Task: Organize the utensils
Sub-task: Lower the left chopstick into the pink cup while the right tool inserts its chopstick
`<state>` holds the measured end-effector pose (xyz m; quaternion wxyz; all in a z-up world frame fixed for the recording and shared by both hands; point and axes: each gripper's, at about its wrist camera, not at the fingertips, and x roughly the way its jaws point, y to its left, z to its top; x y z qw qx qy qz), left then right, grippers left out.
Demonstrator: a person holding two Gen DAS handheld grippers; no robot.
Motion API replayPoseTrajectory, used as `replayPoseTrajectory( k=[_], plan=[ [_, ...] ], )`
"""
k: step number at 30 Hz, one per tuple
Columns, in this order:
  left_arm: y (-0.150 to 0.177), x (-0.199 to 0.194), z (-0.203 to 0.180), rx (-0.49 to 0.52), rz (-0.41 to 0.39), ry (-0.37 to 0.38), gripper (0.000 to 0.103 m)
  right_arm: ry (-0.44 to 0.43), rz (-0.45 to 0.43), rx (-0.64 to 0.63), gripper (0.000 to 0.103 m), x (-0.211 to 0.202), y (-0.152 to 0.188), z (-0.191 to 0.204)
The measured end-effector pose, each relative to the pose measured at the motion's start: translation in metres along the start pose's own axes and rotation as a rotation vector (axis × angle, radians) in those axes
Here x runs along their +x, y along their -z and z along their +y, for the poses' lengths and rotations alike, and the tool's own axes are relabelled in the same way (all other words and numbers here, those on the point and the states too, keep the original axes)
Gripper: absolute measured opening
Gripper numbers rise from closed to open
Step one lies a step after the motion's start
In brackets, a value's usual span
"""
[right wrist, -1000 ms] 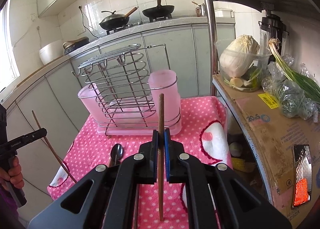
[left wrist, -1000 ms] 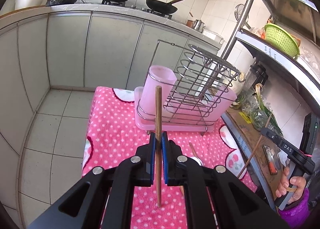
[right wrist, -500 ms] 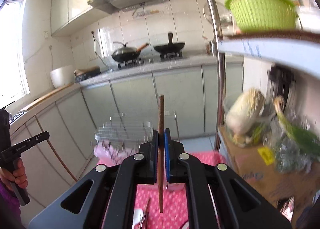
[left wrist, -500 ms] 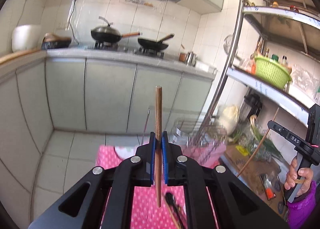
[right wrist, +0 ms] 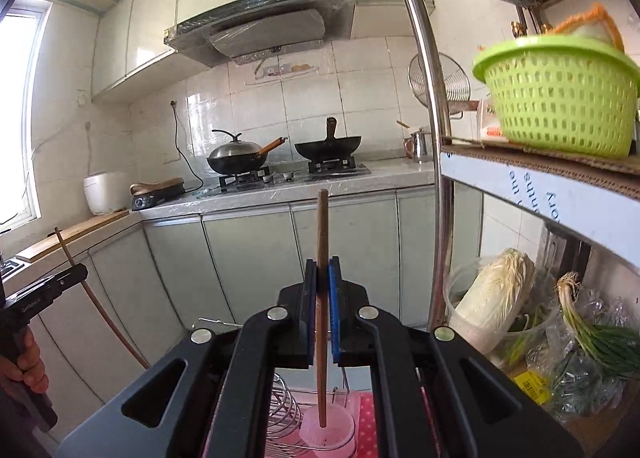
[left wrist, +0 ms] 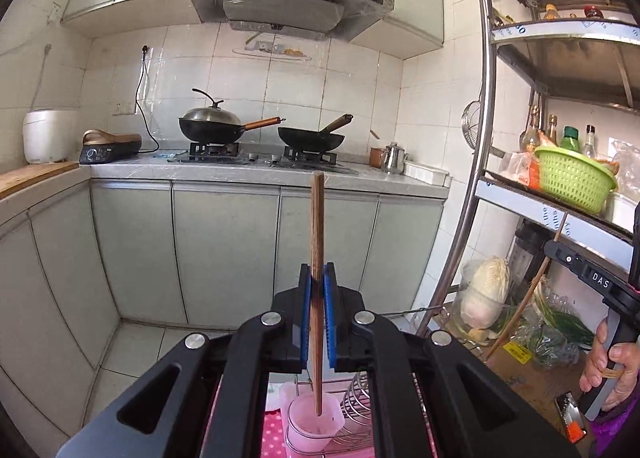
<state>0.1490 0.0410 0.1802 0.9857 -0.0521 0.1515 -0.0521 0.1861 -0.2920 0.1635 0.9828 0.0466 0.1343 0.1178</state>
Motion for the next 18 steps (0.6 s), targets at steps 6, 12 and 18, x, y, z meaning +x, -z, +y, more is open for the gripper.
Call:
replayPoseTrajectory(
  k=[6, 12, 18],
  plan=[
    [0.038, 0.051, 0.011, -0.045, 0.148, -0.004, 0.005, -0.016, 0.135, 0.037, 0.006, 0.041, 0.038, -0.010],
    [0.075, 0.088, 0.026, -0.094, 0.286, -0.001, 0.005, -0.030, 0.229, 0.081, 0.006, 0.063, 0.064, -0.020],
    [0.085, 0.097, 0.031, -0.110, 0.318, -0.016, 0.006, -0.024, 0.262, 0.088, 0.006, 0.071, 0.080, -0.023]
  ],
)
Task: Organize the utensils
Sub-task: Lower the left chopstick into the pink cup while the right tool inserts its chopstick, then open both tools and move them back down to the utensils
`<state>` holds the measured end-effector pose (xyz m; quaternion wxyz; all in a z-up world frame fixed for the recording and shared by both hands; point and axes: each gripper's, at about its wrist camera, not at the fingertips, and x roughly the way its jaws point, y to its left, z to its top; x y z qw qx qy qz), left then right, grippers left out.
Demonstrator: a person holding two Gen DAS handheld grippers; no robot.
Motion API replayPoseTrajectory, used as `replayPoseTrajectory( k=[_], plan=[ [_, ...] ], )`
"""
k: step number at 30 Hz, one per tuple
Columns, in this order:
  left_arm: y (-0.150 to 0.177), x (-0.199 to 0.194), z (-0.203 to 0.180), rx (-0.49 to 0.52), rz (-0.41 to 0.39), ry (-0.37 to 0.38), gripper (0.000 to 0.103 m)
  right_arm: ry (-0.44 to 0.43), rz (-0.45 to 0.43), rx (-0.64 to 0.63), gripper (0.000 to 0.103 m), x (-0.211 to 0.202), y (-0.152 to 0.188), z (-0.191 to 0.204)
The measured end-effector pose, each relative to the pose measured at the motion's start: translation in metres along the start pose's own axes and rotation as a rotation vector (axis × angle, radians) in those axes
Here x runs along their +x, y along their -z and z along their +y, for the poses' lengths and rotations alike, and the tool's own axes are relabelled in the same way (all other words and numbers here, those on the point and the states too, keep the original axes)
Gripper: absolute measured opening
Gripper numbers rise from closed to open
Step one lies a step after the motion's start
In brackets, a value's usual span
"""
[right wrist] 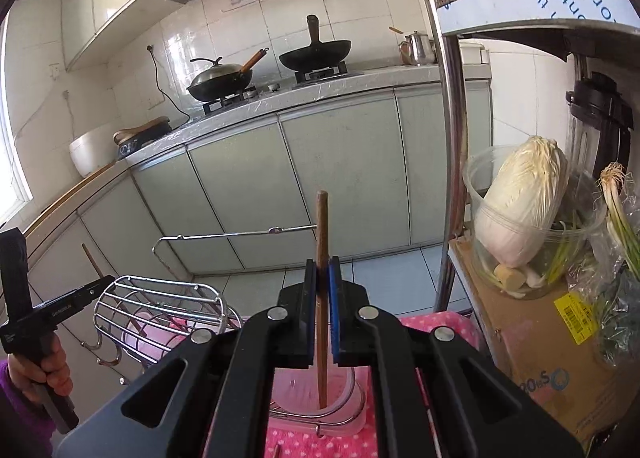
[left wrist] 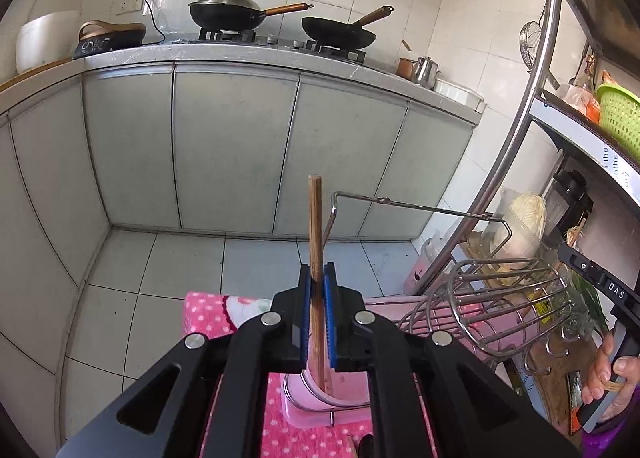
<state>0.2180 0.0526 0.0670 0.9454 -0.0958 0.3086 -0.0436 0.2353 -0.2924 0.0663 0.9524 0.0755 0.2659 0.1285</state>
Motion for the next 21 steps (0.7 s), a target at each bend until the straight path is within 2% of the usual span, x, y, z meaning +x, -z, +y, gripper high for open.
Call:
replayPoseTrajectory(
  k=[5, 9, 11, 13, 21],
  plan=[
    [0.000, 0.000, -0.001, -0.003, 0.005, -0.012, 0.008, 0.007, 0.018, 0.018, 0.006, 0.004, 0.003, -0.005],
    [-0.003, -0.003, 0.002, -0.035, 0.010, 0.001, 0.025, 0.011, 0.057, 0.042, 0.009, 0.007, 0.003, -0.010],
    [-0.006, -0.006, 0.005, -0.051, 0.009, 0.007, 0.026, 0.002, 0.067, 0.043, 0.026, 0.006, 0.002, -0.011],
    [-0.009, -0.009, 0.007, -0.062, 0.007, 0.006, 0.026, 0.006, 0.061, 0.031, 0.033, 0.003, 0.002, -0.011],
    [-0.014, -0.039, 0.016, -0.097, -0.044, 0.009, 0.026, 0.014, 0.046, 0.036, 0.035, -0.022, 0.006, -0.013]
  ],
)
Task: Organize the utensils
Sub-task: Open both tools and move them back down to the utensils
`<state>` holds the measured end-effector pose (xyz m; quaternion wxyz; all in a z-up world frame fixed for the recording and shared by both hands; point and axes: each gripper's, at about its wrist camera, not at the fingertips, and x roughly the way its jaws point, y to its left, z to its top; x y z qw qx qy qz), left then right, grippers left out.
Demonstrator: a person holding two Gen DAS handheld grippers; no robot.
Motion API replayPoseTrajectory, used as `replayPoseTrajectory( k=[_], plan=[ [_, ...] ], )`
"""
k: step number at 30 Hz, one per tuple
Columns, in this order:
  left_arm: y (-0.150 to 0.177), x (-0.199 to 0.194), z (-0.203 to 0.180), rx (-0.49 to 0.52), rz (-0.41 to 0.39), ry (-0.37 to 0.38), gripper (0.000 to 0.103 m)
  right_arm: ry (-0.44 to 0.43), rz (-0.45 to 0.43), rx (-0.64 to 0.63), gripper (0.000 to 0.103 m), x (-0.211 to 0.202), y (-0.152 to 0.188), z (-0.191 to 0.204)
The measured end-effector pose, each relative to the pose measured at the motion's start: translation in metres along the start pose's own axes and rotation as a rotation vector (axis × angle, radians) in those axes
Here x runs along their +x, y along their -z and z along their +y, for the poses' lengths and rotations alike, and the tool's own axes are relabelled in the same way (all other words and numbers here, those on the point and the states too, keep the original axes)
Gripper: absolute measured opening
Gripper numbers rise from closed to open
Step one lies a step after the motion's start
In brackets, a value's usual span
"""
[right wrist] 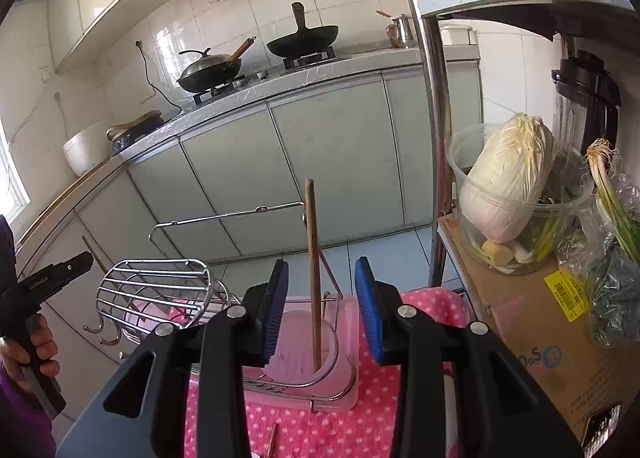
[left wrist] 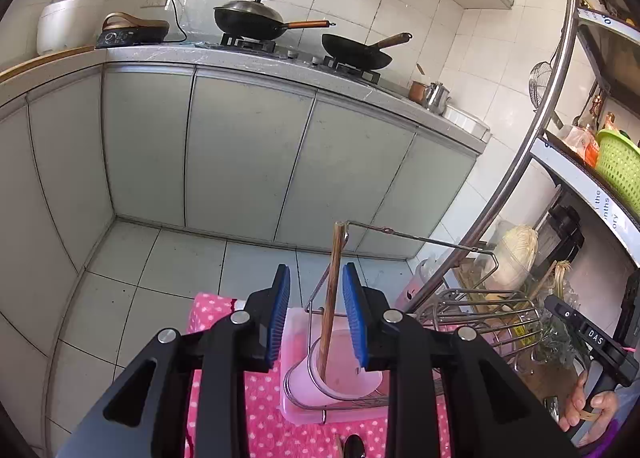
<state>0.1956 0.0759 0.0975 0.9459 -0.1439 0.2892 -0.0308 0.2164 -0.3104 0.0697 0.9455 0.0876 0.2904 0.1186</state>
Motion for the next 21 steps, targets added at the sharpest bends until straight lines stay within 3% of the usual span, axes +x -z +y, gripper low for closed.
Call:
replayPoseTrajectory(
  k=[8, 16, 21],
  plan=[
    [0.023, -0.043, -0.003, 0.022, -0.026, -0.006, 0.026, -0.036, -0.011, 0.021, 0.035, -0.042, 0.030, 0.000],
    [0.072, -0.059, -0.013, 0.043, 0.060, 0.050, 0.026, -0.062, 0.032, 0.029, 0.035, -0.064, 0.075, 0.008],
    [0.107, -0.057, -0.015, 0.032, 0.131, 0.073, 0.026, -0.086, 0.119, 0.052, 0.035, -0.057, 0.108, 0.012]
  ],
)
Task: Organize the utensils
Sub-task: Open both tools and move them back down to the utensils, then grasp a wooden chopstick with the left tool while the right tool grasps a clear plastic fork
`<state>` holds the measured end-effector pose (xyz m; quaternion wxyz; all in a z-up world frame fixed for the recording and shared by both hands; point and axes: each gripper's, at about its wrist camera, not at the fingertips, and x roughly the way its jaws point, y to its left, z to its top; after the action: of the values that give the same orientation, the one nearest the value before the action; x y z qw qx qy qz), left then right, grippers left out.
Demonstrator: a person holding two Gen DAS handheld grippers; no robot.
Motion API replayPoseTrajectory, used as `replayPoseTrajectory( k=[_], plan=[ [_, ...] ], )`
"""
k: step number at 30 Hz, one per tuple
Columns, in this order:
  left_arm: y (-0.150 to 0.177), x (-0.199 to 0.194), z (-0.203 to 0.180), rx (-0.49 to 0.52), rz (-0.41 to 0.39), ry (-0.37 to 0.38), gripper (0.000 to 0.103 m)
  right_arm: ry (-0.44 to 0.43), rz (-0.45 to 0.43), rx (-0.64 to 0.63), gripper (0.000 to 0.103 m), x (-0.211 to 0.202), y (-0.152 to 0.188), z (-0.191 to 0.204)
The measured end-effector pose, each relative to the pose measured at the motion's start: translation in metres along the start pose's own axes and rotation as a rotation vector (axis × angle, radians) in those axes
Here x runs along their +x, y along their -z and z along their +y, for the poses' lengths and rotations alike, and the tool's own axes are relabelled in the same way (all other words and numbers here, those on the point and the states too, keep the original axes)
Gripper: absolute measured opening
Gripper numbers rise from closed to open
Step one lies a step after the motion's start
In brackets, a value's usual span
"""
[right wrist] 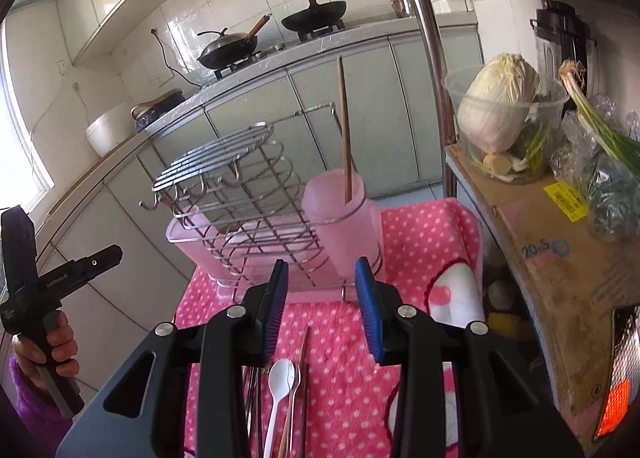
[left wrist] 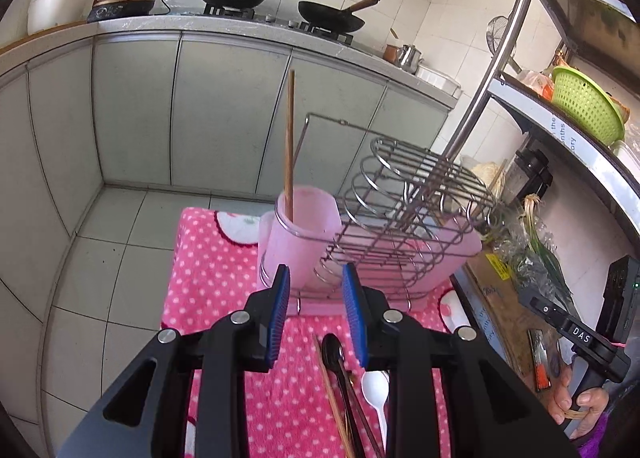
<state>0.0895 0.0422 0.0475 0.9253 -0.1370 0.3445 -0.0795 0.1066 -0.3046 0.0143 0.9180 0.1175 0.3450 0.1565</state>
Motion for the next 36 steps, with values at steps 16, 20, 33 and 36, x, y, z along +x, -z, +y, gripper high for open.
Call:
replayPoseTrajectory(
  k=[16, 20, 33, 36],
  plan=[
    [0.096, 0.051, 0.005, -0.049, 0.250, 0.048, 0.026, -0.093, 0.356, 0.061, 0.035, 0.085, 0.090, 0.019],
    [0.100, 0.057, 0.006, -0.053, 0.282, 0.041, 0.026, -0.057, 0.389, 0.038, 0.035, 0.103, 0.094, 0.026],
    [0.110, 0.098, 0.006, -0.095, 0.426, 0.075, 0.025, -0.016, 0.426, 0.038, 0.013, 0.140, 0.100, 0.030],
    [0.111, 0.108, 0.007, -0.104, 0.453, 0.075, 0.022, -0.048, 0.405, 0.083, 0.003, 0.130, 0.097, 0.019]
  ],
)
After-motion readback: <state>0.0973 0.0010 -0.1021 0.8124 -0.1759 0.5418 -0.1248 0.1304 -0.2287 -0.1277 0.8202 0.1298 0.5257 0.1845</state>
